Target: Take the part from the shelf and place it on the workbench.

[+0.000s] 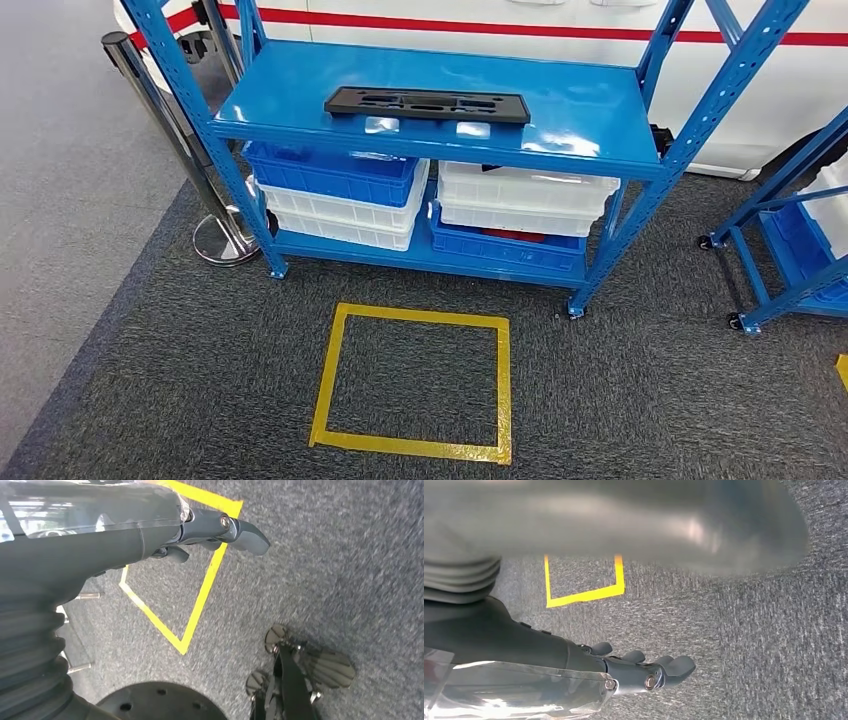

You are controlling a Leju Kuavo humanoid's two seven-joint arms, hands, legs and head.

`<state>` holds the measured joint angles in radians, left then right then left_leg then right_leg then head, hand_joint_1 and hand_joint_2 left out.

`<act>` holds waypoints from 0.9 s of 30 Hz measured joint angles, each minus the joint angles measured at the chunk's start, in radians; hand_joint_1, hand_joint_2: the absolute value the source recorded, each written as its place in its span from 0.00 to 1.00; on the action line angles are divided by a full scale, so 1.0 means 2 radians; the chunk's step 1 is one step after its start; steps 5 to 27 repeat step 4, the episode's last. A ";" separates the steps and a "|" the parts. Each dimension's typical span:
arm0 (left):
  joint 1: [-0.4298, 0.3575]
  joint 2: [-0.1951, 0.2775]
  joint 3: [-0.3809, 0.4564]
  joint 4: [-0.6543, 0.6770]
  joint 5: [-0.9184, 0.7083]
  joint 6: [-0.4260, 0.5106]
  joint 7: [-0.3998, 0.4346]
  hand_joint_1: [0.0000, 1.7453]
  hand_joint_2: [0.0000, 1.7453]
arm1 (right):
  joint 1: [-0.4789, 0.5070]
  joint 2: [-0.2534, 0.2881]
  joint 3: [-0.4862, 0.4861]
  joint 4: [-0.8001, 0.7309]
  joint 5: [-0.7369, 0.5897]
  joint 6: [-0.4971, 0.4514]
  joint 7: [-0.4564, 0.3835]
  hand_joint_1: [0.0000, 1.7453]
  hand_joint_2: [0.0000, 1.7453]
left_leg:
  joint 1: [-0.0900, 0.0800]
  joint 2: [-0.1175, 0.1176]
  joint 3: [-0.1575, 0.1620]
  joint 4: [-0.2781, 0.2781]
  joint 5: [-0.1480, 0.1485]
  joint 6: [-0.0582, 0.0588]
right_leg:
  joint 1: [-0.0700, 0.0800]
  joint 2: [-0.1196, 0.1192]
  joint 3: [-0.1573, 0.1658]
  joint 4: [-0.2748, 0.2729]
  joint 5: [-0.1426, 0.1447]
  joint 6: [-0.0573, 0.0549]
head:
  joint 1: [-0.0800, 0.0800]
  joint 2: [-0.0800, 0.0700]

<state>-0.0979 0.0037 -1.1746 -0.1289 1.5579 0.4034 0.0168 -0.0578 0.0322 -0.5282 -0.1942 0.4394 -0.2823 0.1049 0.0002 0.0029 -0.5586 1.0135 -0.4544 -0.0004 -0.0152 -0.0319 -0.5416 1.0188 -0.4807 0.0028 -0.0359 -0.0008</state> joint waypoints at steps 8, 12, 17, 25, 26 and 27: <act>0.000 0.000 0.000 0.000 0.000 0.000 0.000 0.00 1.00 | 0.000 0.000 0.000 0.000 0.002 0.000 0.000 0.00 1.00 | 0.000 0.000 0.000 0.000 0.000 0.001 | 0.000 0.000 0.001 -0.002 0.001 0.003 | 0.000 0.000; 0.000 0.000 0.000 0.000 0.000 0.000 0.000 0.00 1.00 | 0.000 0.000 0.000 0.000 0.002 0.000 0.000 0.00 1.00 | 0.000 0.000 0.000 0.000 0.000 0.001 | 0.000 0.000 0.001 -0.002 0.001 0.003 | 0.000 0.000; 0.000 0.000 0.000 0.000 0.000 0.000 0.000 0.00 1.00 | 0.000 0.000 0.000 0.000 0.002 0.000 0.000 0.00 1.00 | 0.000 0.000 0.000 0.000 0.000 0.001 | 0.000 0.000 0.001 -0.002 0.001 0.003 | 0.000 0.000; 0.000 0.000 0.000 0.000 0.000 0.000 0.000 0.00 1.00 | 0.000 0.000 0.000 0.000 0.002 0.000 0.000 0.00 1.00 | 0.000 0.000 0.000 0.000 0.000 0.001 | 0.000 0.000 0.001 -0.002 0.001 0.003 | 0.000 0.000; 0.000 0.000 0.000 0.000 0.000 0.000 0.000 0.00 1.00 | 0.000 0.000 0.000 0.000 0.002 0.000 0.000 0.00 1.00 | 0.000 0.000 0.000 0.000 0.000 0.001 | 0.000 0.000 0.001 -0.002 0.001 0.003 | 0.000 0.000; 0.000 0.000 0.000 0.000 0.000 0.000 0.000 0.00 1.00 | 0.000 0.000 0.000 0.000 0.002 0.000 0.000 0.00 1.00 | 0.000 0.000 0.000 0.000 0.000 0.001 | 0.000 0.000 0.001 -0.002 0.001 0.003 | 0.000 0.000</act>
